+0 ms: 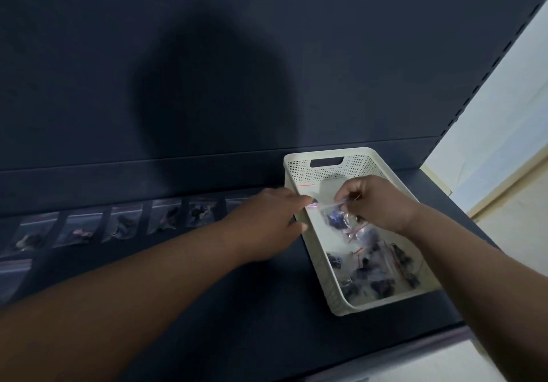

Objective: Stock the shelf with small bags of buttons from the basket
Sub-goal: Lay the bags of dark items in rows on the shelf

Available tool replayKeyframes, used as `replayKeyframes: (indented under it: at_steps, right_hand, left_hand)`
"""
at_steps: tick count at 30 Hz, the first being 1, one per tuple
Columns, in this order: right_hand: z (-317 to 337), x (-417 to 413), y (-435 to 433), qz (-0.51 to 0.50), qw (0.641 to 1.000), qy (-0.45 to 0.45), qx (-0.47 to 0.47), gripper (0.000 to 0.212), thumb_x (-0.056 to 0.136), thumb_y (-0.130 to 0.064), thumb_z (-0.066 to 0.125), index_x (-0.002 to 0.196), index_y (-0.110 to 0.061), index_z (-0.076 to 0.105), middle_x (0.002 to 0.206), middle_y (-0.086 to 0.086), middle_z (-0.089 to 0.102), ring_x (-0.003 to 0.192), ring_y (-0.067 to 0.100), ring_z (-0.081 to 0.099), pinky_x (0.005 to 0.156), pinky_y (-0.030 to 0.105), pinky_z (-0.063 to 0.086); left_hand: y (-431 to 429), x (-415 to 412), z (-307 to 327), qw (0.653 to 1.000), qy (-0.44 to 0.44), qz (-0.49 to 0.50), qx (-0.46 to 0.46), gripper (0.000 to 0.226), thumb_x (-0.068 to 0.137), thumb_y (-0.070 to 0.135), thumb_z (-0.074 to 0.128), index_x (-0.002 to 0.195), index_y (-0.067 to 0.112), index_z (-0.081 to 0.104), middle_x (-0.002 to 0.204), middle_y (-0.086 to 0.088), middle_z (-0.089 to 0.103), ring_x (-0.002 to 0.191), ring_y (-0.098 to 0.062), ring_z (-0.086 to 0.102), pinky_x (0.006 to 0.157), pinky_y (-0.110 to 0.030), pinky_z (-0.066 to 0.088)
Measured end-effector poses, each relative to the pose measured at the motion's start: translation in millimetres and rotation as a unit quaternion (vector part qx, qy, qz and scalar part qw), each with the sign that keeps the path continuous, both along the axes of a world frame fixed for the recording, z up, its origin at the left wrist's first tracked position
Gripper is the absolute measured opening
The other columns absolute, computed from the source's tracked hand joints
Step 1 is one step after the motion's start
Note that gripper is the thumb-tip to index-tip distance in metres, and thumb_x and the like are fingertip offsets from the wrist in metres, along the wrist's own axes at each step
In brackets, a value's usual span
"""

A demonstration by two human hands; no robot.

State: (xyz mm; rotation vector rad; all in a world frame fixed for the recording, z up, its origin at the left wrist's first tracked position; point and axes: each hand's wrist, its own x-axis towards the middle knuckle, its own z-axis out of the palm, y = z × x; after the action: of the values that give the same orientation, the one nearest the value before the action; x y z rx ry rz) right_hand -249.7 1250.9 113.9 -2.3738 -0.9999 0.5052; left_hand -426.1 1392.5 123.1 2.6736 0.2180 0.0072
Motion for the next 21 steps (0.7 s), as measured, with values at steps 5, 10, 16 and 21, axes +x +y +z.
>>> replayKeyframes:
  at_steps: [5,10,16,21]
  right_hand:
    - [33,-8,-2,-0.031,0.987,0.078,0.138,0.019,0.083,0.006,0.062,0.075,-0.011,0.063,0.064,0.004,0.059,0.055,0.018,0.051,0.055,0.030,0.044]
    - [67,-32,3,-0.040,0.963,0.168,0.207,0.019,0.083,0.008,0.060,0.078,-0.011,0.062,0.068,0.007,0.058,0.056,0.014,0.049,0.055,0.026,0.042]
    - [78,-94,25,0.026,0.928,0.298,0.224,0.018,0.082,0.005,0.060,0.082,-0.013,0.063,0.076,0.005,0.064,0.062,0.011,0.055,0.055,0.020,0.045]
    - [54,-148,56,0.045,0.921,0.336,0.193,0.017,0.080,0.006,0.063,0.086,-0.010,0.064,0.076,0.007,0.065,0.059,0.010,0.056,0.050,0.017,0.046]
  left_hand:
    - [0,-5,10,0.995,-0.054,0.047,-0.065,0.051,0.092,0.032,0.053,0.141,0.027,0.040,0.139,0.005,0.045,0.126,-0.012,0.042,0.104,-0.023,0.033]
    - [1,-13,30,0.943,-0.088,0.125,-0.295,0.060,0.084,0.035,0.066,0.138,0.026,0.042,0.133,0.007,0.052,0.115,-0.009,0.053,0.098,-0.030,0.045]
    - [13,-46,42,0.829,-0.058,0.151,-0.536,0.042,0.087,0.023,0.064,0.126,0.027,0.050,0.105,0.012,0.064,0.091,-0.003,0.061,0.085,-0.027,0.048]
    - [30,-96,25,0.785,-0.057,0.188,-0.587,0.020,0.091,0.007,0.056,0.108,0.012,0.063,0.083,-0.002,0.065,0.073,-0.014,0.059,0.075,-0.034,0.055]
